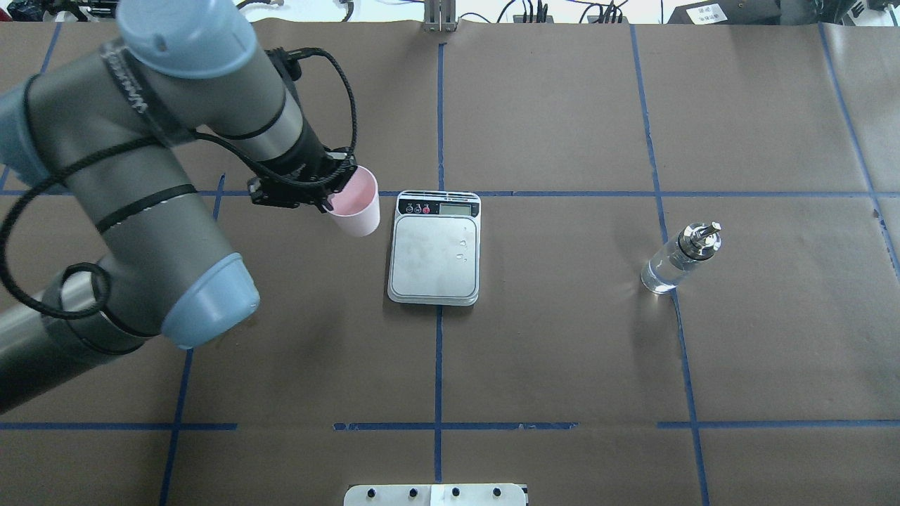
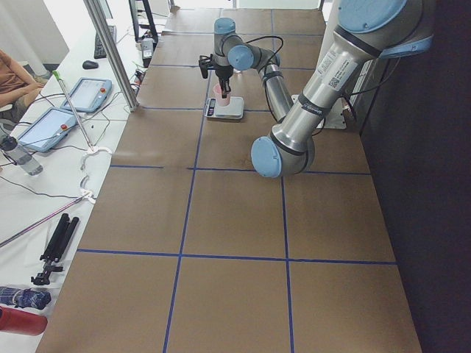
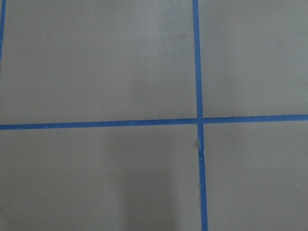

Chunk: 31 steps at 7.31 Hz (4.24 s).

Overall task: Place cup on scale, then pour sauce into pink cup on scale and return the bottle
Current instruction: 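Lift the pink cup with the left gripper and carry it over the scale, then lower the pink cup onto the scale and open the left gripper, then withdraw the left gripper from the cup while the right gripper approaches the glass bottle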

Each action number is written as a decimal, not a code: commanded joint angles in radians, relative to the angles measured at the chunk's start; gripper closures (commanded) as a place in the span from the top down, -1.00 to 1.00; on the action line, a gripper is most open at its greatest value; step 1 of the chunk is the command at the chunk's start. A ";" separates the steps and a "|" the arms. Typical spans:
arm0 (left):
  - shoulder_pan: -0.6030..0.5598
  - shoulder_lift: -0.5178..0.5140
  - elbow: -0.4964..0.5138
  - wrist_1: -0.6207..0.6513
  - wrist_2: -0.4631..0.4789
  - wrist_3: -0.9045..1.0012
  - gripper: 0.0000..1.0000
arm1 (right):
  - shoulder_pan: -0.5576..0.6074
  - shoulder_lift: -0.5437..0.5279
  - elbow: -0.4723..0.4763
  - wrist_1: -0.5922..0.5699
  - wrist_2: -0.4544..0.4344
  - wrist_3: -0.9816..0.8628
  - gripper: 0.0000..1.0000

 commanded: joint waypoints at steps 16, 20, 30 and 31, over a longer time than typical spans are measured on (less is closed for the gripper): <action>0.026 -0.092 0.004 0.018 0.054 0.021 1.00 | -0.151 -0.208 0.539 -0.013 -0.015 0.371 1.00; -0.072 0.103 -0.229 0.069 -0.006 0.224 1.00 | -0.558 -0.245 0.808 0.002 -0.321 0.910 1.00; -0.176 0.380 -0.343 0.079 -0.015 0.723 1.00 | -1.535 -0.232 0.614 0.128 -1.680 1.537 1.00; -0.207 0.417 -0.349 0.079 -0.013 0.843 1.00 | -1.555 -0.227 0.568 0.130 -1.756 1.537 1.00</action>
